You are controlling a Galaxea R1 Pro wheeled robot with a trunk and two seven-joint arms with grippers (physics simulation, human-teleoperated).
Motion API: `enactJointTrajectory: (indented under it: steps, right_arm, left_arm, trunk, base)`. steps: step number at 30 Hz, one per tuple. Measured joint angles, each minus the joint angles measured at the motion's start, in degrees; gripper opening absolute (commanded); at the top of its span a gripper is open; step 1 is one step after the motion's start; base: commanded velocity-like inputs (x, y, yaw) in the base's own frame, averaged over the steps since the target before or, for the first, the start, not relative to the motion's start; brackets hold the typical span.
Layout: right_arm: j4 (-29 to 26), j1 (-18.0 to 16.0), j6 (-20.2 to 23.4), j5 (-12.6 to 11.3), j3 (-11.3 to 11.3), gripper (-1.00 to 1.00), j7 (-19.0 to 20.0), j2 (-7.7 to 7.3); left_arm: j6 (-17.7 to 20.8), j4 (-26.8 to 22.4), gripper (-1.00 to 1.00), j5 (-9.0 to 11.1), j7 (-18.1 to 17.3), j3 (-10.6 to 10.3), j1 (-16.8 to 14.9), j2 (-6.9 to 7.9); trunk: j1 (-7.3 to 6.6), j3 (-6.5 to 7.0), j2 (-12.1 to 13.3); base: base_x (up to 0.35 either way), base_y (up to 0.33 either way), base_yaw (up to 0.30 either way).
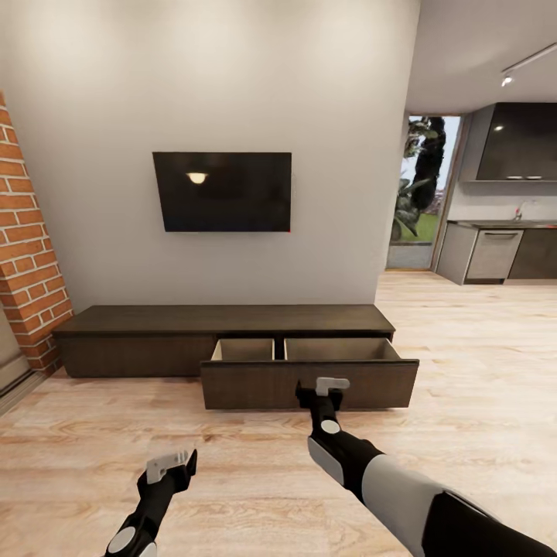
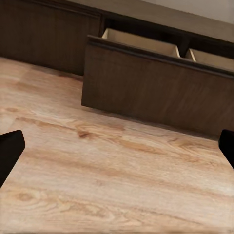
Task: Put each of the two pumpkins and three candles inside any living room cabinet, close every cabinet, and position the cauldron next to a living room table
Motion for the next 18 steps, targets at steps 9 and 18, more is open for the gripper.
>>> enactJointTrajectory:
  steps: [9,18]
  right_arm:
    - [6.9,1.3,-2.5,0.0,0.0,1.0,8.6,-0.09]
    - [10.3,1.3,-4.7,3.4,0.1,1.0,14.2,-0.18]
  left_arm:
    - [0.1,0.1,1.0,0.1,-0.3,-0.3,0.0,0.02]
    - [0.9,-0.5,1.0,0.2,-0.5,-0.3,-0.4,-0.11]
  trunk:
    - [-0.03,0.0,0.0]
    - [-0.01,0.0,0.0]
  base:
    - [0.28,0.0,0.0]
    - [0.247,0.0,0.0]
